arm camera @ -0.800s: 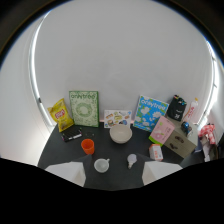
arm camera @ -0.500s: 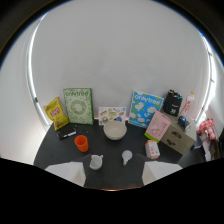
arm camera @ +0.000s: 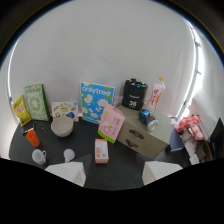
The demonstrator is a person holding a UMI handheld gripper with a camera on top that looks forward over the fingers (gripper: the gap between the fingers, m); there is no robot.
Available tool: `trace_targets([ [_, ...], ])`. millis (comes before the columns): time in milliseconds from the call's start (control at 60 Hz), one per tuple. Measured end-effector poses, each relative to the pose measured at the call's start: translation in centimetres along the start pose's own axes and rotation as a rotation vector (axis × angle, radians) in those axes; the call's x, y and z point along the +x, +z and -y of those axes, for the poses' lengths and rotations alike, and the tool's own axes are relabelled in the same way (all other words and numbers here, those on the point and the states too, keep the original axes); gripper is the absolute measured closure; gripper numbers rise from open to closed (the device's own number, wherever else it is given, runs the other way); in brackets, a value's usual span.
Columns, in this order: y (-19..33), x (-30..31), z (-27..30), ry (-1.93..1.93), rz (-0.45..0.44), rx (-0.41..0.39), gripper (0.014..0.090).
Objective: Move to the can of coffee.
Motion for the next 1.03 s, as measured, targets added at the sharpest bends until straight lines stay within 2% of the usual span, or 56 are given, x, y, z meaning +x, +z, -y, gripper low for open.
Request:
trace_targets([
  [150,5.1,7.2,2.9,-0.025,-0.004,0.038,0.0189],
  [433,14.4,16.4,6.2,-0.06,-0.015,0.037,0.0188],
  [667,18.5,17.7,6.7,-0.04,0.022,0.003,0.0187],
  [1033,19.6,17.8,6.2,-0.038,0.044,-0.024,0.0188],
])
